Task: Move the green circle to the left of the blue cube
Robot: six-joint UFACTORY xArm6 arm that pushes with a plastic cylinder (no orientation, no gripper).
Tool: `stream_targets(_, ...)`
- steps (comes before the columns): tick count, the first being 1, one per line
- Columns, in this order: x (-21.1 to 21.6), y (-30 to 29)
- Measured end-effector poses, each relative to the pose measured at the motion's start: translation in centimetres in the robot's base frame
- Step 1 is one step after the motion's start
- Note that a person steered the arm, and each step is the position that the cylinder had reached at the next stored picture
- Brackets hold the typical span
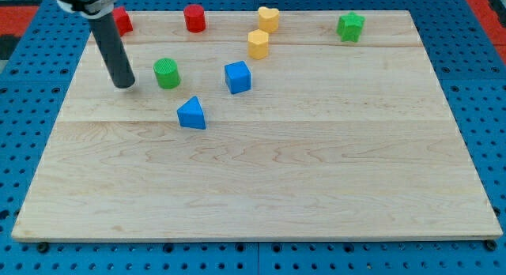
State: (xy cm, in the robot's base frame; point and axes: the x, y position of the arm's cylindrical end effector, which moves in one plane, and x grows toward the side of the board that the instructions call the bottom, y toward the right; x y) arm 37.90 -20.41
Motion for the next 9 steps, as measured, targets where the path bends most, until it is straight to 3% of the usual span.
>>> stream_targets(1,2.3,2.2)
stream_targets(3,1.5,14.0)
stream_targets(4,-1.9,13.5)
stream_targets(7,-2.4,2.3)
stream_targets(9,3.9,13.6)
